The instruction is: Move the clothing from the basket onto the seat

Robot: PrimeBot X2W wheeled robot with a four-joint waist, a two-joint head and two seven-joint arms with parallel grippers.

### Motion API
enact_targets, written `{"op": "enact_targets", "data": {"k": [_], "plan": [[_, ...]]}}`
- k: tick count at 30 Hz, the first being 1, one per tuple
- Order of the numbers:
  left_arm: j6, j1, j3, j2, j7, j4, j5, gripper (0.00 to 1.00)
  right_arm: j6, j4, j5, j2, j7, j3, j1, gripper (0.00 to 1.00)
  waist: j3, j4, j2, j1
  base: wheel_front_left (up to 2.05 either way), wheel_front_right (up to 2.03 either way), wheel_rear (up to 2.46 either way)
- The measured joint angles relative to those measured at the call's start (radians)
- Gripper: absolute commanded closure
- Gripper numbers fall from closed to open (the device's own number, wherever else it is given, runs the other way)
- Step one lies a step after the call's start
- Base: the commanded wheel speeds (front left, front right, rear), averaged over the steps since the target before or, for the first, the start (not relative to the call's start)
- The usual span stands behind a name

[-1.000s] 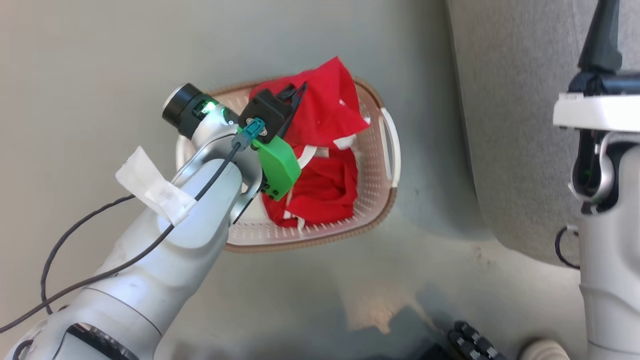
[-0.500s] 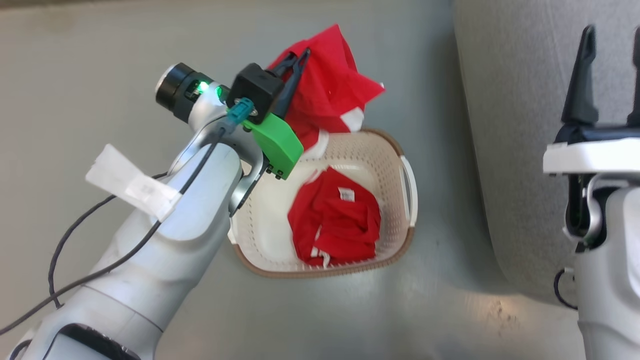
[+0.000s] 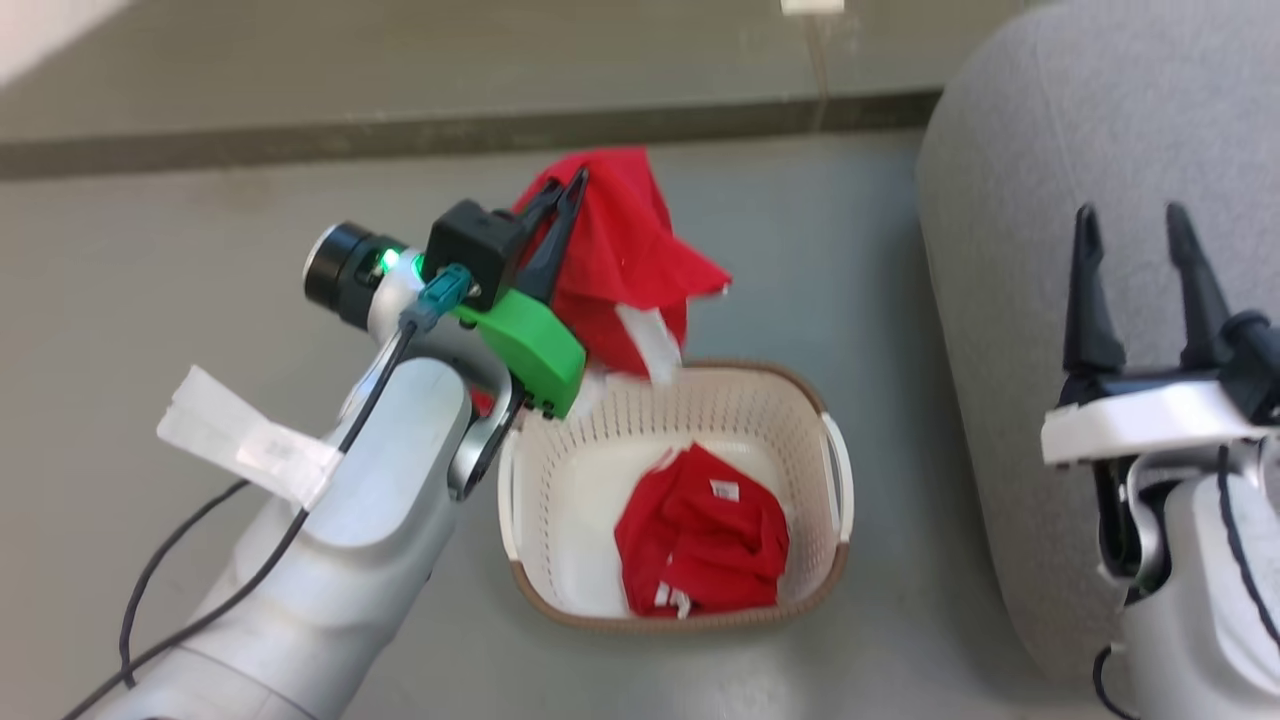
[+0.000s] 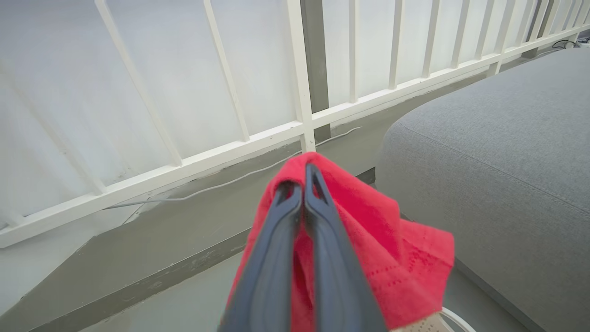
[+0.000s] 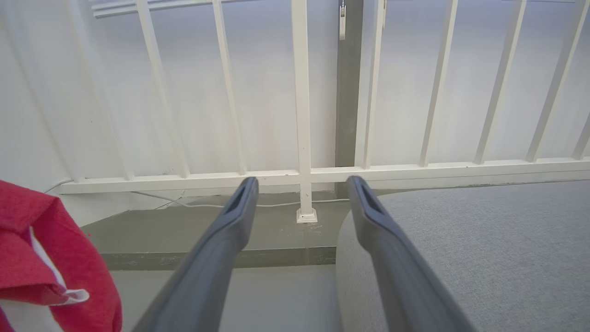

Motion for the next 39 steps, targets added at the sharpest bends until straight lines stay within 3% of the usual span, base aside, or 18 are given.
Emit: {"op": "enact_targets", "data": {"k": [11, 19, 33, 39], "plan": [[0.001, 0.091, 0.005, 0.004, 0.0, 0.0, -0.01, 1.0, 0.053, 0.055, -0.005, 0.002, 0.0, 0.067, 0.096, 0.0, -0.159, 0.021, 0.0, 0.0, 0.0, 0.0, 0.0], [0.009, 0.101, -0.005, 0.004, 0.0, -0.019, -0.011, 1.0, 0.104, 0.099, -0.045, -0.004, 0.0, 0.219, 0.116, 0.0, -0.243, 0.026, 0.0, 0.0, 0.0, 0.0, 0.0], [0.01, 0.11, -0.026, 0.002, 0.005, -0.057, -0.011, 1.0, 0.114, 0.221, -0.09, -0.026, 0.0, 0.541, 0.062, 0.0, -0.258, 0.044, 0.0, 0.0, 0.0, 0.0, 0.0], [0.01, 0.11, -0.049, -0.001, 0.006, -0.08, -0.011, 1.0, 0.114, 0.261, -0.08, -0.048, 0.0, 0.616, -0.009, 0.0, -0.262, 0.065, 0.0, 0.0001, 0.0, 0.0, 0.0]]}}
